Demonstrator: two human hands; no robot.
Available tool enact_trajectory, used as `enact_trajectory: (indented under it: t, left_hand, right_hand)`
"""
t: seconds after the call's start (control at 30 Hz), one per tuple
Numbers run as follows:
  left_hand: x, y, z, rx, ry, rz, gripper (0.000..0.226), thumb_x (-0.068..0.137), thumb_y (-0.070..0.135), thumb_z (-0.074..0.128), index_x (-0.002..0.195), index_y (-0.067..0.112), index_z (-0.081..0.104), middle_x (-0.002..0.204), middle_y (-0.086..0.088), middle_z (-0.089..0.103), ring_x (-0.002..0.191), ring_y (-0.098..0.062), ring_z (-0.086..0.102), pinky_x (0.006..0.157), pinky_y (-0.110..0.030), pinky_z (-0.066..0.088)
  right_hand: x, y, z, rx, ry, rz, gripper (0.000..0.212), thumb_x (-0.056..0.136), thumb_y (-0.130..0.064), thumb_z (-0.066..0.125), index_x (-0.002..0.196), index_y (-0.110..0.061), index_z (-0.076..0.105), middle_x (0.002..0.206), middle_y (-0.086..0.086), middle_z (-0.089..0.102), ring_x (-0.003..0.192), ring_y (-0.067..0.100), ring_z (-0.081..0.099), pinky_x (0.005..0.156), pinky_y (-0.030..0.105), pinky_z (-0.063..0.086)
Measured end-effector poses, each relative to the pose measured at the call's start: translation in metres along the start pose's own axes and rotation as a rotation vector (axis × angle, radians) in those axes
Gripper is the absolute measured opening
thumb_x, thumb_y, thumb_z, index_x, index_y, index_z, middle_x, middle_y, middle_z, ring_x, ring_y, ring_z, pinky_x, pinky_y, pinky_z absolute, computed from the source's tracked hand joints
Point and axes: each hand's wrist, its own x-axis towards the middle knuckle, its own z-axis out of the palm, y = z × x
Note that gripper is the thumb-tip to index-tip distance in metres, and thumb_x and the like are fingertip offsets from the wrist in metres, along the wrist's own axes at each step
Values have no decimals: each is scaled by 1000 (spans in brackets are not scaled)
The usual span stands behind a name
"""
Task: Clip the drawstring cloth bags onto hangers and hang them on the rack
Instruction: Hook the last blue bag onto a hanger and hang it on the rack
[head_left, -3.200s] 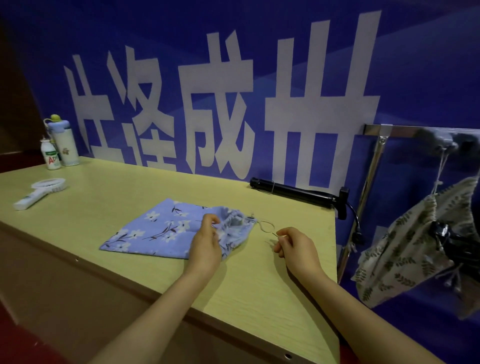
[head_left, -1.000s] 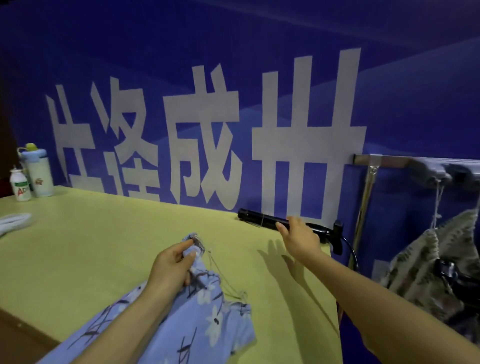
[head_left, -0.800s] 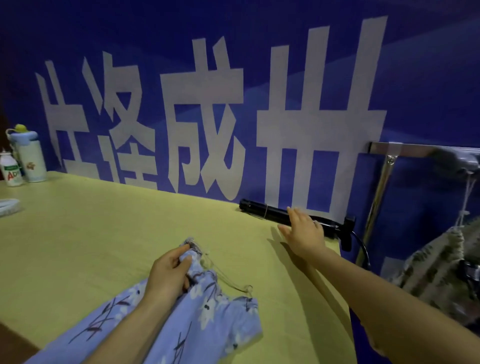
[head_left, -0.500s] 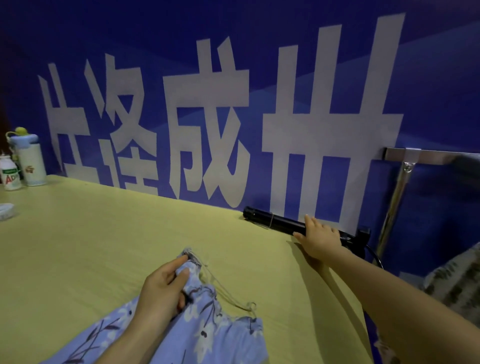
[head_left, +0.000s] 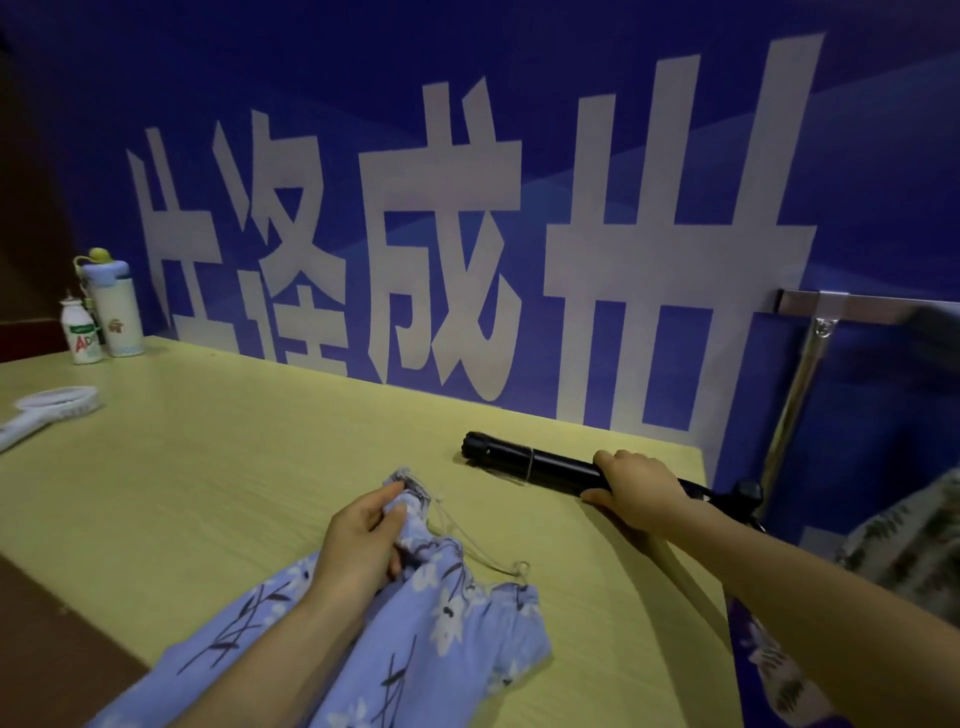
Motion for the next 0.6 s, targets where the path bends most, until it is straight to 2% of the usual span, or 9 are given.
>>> enact_trajectory:
  t: [0.07,0.1,0.17,0.23,0.3,0.4,0.47,0.53,0.6]
  left_hand:
    - [-9,13,-12,45,68,53,35,96,10,48,131,7,55,81,-23,67,58,-23,61,54,-30,49]
    - [-12,19,-19,58,107,72,34,97,11,47,129,5,56,94,-25,66,62,-24,59,56,-31,49]
    - [-17,30,-37,47,177,83,30,97,10,47,122,-1,60,94,-20,64,60,-19,54,54,-26,47]
    - [-27,44,-57,-13,249,67,28,97,11,48,115,-5,63,84,-13,64,61,-22,56,63,-31,48]
    - [-36,58,-73,-25,289,68,26,96,12,49,112,-4,63,81,-8,65,65,-21,58,72,-36,48]
    - [-55,81,-91,-6,323,84,26,95,12,53,113,-1,64,104,-14,67,76,-26,62,84,-40,52]
    - [-68,94,-99,0,325,102,25,94,12,54,113,-1,65,113,-14,65,97,-33,63,94,-46,51]
    - [-91,105,-111,21,329,123,25,94,12,53,113,-1,64,112,-8,62,107,-30,59,96,-43,48]
    - [-103,111,-119,58,354,161,24,95,11,52,111,-3,64,115,-10,61,106,-27,57,92,-36,46]
  right_hand:
    - [-21,-8,-9,16,24,-82,50,92,-51,46,130,-19,45,117,4,59,101,19,56,88,29,50]
    - [-31,-11,-15,25,54,-113,50,92,-50,45,133,-21,43,119,3,58,102,18,55,89,28,49]
    - [-52,-17,-29,44,134,-172,49,93,-49,45,135,-24,41,120,-1,57,104,14,53,90,25,47]
    - [-75,-22,-49,63,226,-236,49,92,-49,45,135,-26,41,120,-2,56,104,12,52,90,23,46]
    - [-94,-28,-70,56,333,-303,51,91,-50,47,135,-24,42,117,-2,56,101,11,52,86,22,45]
    - [-118,-46,-101,-17,468,-416,51,87,-45,56,130,-20,48,110,3,60,93,15,56,78,22,44]
    - [-130,-59,-120,-90,542,-497,49,82,-39,65,124,-17,54,102,6,63,84,18,59,71,25,47]
    - [-148,-79,-137,-155,599,-569,48,79,-39,68,119,-16,57,96,6,64,79,20,60,66,30,51]
    - [-160,-95,-148,-210,623,-622,48,78,-40,67,118,-16,59,95,6,64,79,21,61,66,33,52]
